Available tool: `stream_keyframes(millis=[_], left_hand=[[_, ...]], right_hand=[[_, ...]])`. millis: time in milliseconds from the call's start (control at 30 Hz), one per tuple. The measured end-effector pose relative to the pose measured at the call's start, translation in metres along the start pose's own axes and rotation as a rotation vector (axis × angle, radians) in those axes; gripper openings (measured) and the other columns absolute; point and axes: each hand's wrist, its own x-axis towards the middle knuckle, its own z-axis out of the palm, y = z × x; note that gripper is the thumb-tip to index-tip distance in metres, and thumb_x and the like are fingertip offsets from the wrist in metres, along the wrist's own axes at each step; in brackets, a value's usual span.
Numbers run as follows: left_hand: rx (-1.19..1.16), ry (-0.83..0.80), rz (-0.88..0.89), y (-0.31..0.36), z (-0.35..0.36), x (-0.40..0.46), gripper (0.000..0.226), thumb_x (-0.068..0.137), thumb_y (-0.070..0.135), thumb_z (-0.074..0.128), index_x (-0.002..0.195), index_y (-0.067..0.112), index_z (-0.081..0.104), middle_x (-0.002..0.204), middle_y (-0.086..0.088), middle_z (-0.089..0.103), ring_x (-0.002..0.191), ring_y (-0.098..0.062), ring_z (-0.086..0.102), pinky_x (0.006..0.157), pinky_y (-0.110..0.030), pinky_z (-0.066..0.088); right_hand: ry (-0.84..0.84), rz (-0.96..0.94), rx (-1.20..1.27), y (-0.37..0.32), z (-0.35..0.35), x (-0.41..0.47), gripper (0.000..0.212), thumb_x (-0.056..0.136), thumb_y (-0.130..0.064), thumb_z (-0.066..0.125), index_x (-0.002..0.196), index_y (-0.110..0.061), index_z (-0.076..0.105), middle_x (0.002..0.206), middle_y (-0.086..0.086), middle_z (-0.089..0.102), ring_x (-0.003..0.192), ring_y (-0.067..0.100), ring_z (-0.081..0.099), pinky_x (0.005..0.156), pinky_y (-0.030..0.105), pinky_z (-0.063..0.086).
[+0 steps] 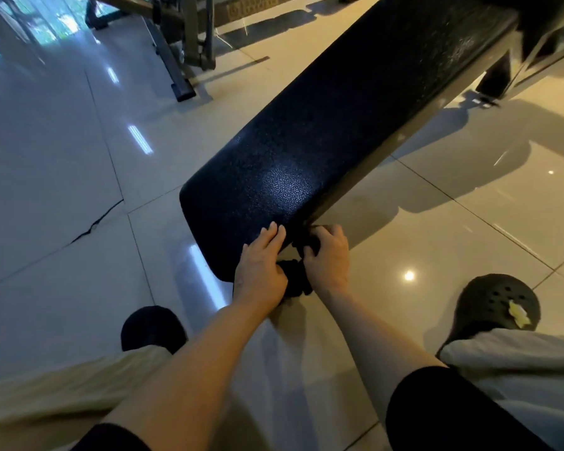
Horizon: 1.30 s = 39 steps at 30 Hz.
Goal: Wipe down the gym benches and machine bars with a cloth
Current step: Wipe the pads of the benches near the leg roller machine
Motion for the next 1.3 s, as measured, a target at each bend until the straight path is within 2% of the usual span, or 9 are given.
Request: stream_keyframes(millis=[67,200,333,533,733,800,1067,1233,1300], left_hand=[[-0.017,0.005,0.005,0.001,-0.001,0.001,0.068,0.089,-0.006,0.045,0.150,0.017,0.027,0.159,0.000,0.020,0.148,-0.016,0.012,0.119,-0.036,0.005],[-0.036,0.017,-0.015,0.001,0.001,0.002,0.069,0.089,-0.007,0.045,0.151,0.018,0.026,0.159,0.002,0.020,0.147,-0.014,0.012,0.120,-0.036,0.006],[-0.027,-0.025,-0.018,-0.002,0.000,0.004,0.070,0.089,-0.007,0.044,0.151,0.020,0.024,0.160,0.003,0.017,0.148,-0.013,0.009,0.120,-0.035,0.004],[-0.036,-0.033,-0.021,-0.001,-0.001,0.005,0.066,0.091,-0.004,0.042,0.151,0.020,0.026,0.160,0.003,0.019,0.147,-0.013,0.010,0.120,-0.037,0.006],[-0.062,-0.052,-0.029,-0.002,-0.004,0.003,0.071,0.089,-0.008,0.043,0.151,0.021,0.025,0.160,0.006,0.016,0.147,-0.010,0.009,0.120,-0.034,0.004],[-0.072,-0.054,-0.034,-0.003,-0.003,0.003,0.071,0.089,-0.008,0.042,0.151,0.022,0.024,0.160,0.007,0.015,0.147,-0.009,0.008,0.121,-0.034,0.004],[-0.057,-0.046,-0.033,-0.001,-0.003,0.004,0.067,0.091,-0.004,0.043,0.151,0.021,0.027,0.159,0.004,0.019,0.147,-0.012,0.012,0.120,-0.041,0.014],[-0.061,-0.058,-0.038,-0.003,-0.003,0.003,0.071,0.090,-0.007,0.043,0.151,0.022,0.025,0.160,0.007,0.016,0.147,-0.010,0.009,0.120,-0.038,0.011],[-0.059,-0.061,-0.041,-0.003,-0.003,0.003,0.072,0.090,-0.008,0.043,0.151,0.023,0.024,0.160,0.008,0.015,0.147,-0.009,0.008,0.121,-0.036,0.008]], right_hand=[[0.085,0.065,0.029,0.003,-0.006,-0.001,0.012,0.084,-0.005,0.062,0.096,-0.003,0.063,0.097,0.007,0.045,0.094,0.028,0.051,0.076,0.022,0.032],[0.455,0.143,0.145,-0.009,-0.023,0.023,0.017,0.082,-0.003,0.067,0.098,-0.003,0.063,0.108,0.015,0.049,0.098,0.027,0.051,0.082,0.027,0.042],[0.367,-0.011,0.140,-0.018,-0.011,0.023,0.016,0.078,-0.001,0.069,0.093,-0.004,0.065,0.106,0.015,0.054,0.098,0.027,0.054,0.084,0.036,0.049],[0.078,-0.302,0.089,-0.005,0.009,-0.019,0.016,0.074,0.005,0.069,0.088,-0.002,0.067,0.100,0.015,0.052,0.089,0.026,0.053,0.079,0.020,0.037],[0.415,-0.058,0.169,-0.009,-0.019,0.017,0.012,0.078,0.002,0.067,0.087,-0.005,0.064,0.096,0.007,0.050,0.090,0.020,0.051,0.080,0.018,0.036],[0.425,-0.059,0.198,-0.015,-0.019,0.026,0.014,0.076,0.003,0.066,0.086,-0.006,0.064,0.096,0.008,0.053,0.091,0.020,0.052,0.080,0.016,0.034],[0.005,-0.268,0.129,-0.004,0.002,-0.013,0.023,0.069,0.012,0.063,0.085,-0.005,0.065,0.096,-0.001,0.046,0.086,0.020,0.050,0.076,0.018,0.033],[0.399,0.007,0.216,-0.010,-0.023,0.012,0.016,0.077,0.004,0.067,0.090,-0.004,0.065,0.106,0.012,0.050,0.098,0.017,0.047,0.086,0.015,0.035],[0.418,0.019,0.248,-0.015,-0.029,0.027,0.016,0.077,0.002,0.068,0.091,-0.005,0.065,0.109,0.015,0.052,0.101,0.018,0.047,0.088,0.014,0.033]])
